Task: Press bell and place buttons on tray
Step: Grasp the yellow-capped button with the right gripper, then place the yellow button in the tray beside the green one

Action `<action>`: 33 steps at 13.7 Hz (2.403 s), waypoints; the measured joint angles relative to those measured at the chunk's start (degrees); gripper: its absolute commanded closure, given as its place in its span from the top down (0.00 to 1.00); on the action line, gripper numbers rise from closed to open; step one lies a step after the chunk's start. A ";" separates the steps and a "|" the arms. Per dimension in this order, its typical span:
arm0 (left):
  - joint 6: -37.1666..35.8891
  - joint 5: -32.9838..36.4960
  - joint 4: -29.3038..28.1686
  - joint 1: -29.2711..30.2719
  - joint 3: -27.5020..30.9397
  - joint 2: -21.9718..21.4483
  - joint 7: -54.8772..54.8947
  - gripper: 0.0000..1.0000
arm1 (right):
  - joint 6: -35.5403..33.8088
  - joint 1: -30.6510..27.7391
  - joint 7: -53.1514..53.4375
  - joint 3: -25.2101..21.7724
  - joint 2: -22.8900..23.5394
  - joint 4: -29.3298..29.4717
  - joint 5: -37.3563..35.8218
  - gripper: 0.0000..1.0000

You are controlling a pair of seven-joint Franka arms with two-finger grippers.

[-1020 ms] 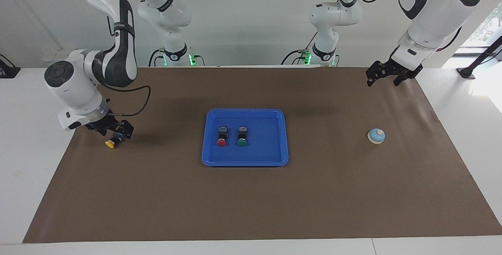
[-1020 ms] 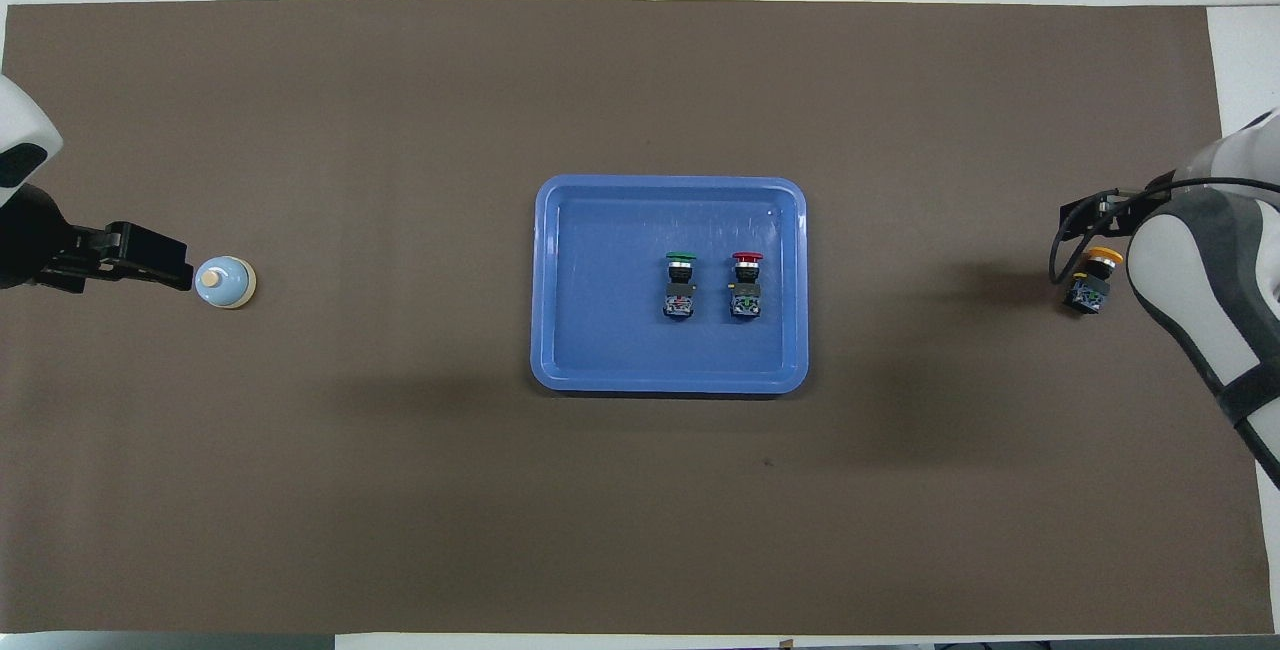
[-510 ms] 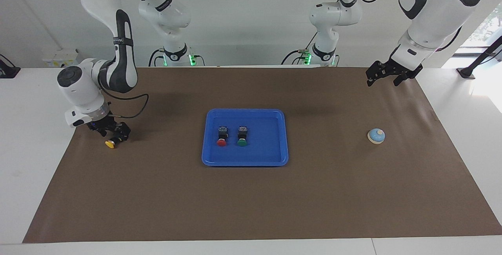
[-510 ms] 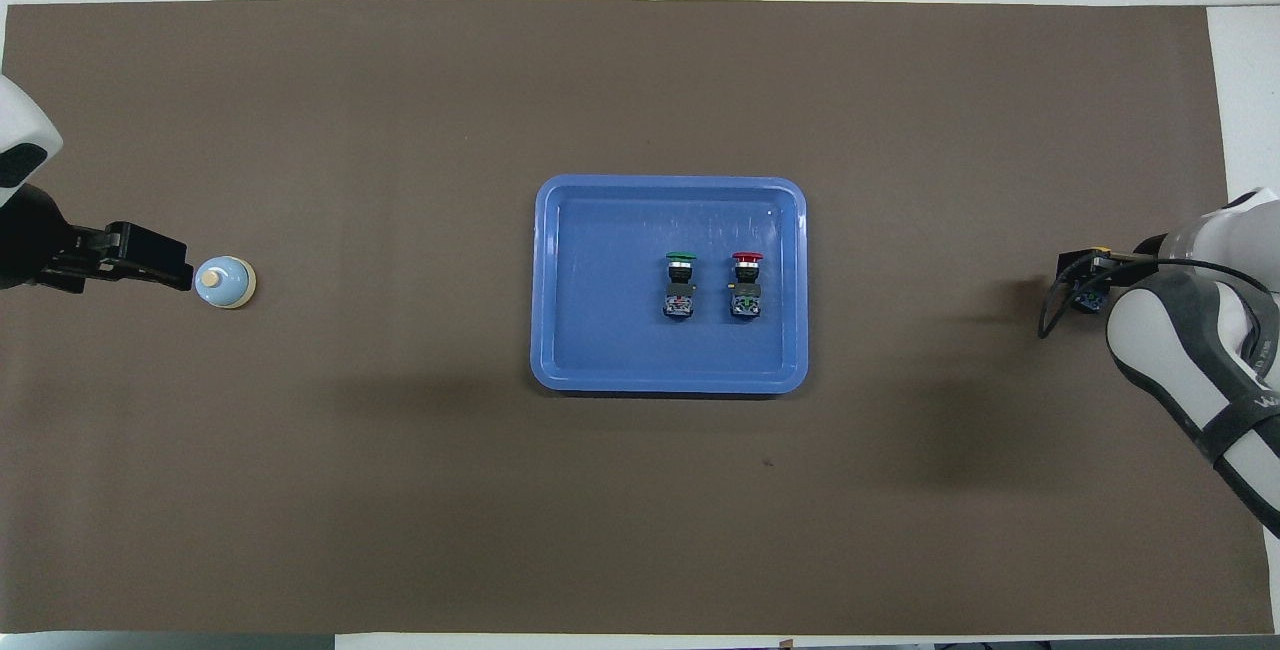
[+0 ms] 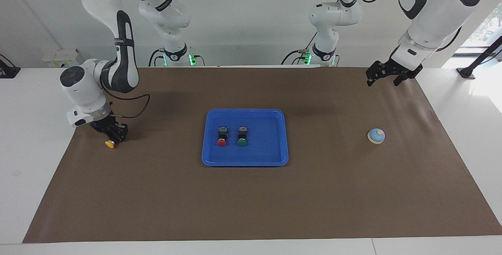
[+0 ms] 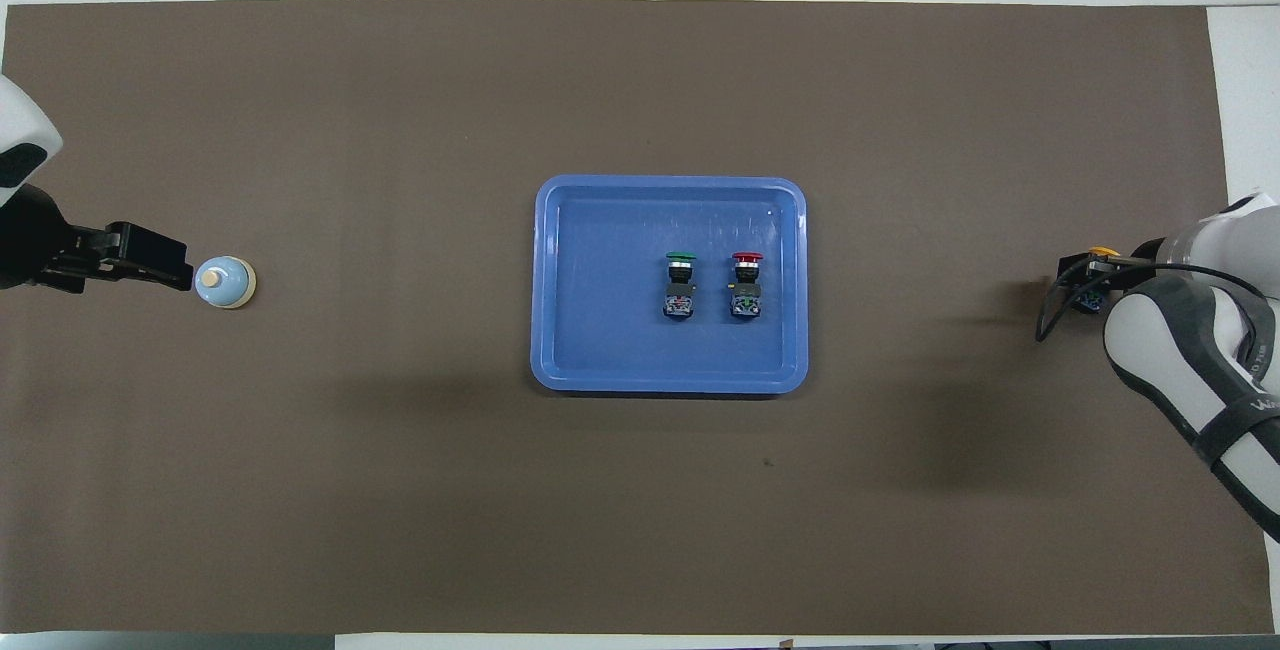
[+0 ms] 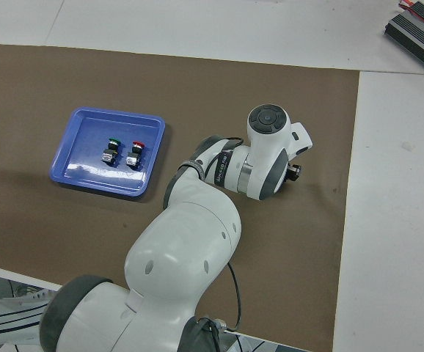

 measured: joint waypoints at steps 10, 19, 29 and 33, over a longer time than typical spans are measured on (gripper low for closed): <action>0.00 0.00 0.00 0.00 0.00 0.00 0.00 1.00 | -27.93 15.81 13.63 1.19 -0.22 21.21 0.23 0.00; -0.01 0.00 0.00 0.00 0.00 0.00 0.00 1.00 | -34.75 46.80 45.02 1.52 11.73 38.76 1.55 0.00; -0.01 0.00 0.00 0.00 0.00 0.00 0.00 1.00 | -15.69 53.52 43.83 1.46 21.86 36.61 1.55 0.00; -0.01 0.00 0.00 0.00 0.00 0.00 0.00 1.00 | -15.55 53.56 45.29 1.43 21.62 35.67 1.56 1.00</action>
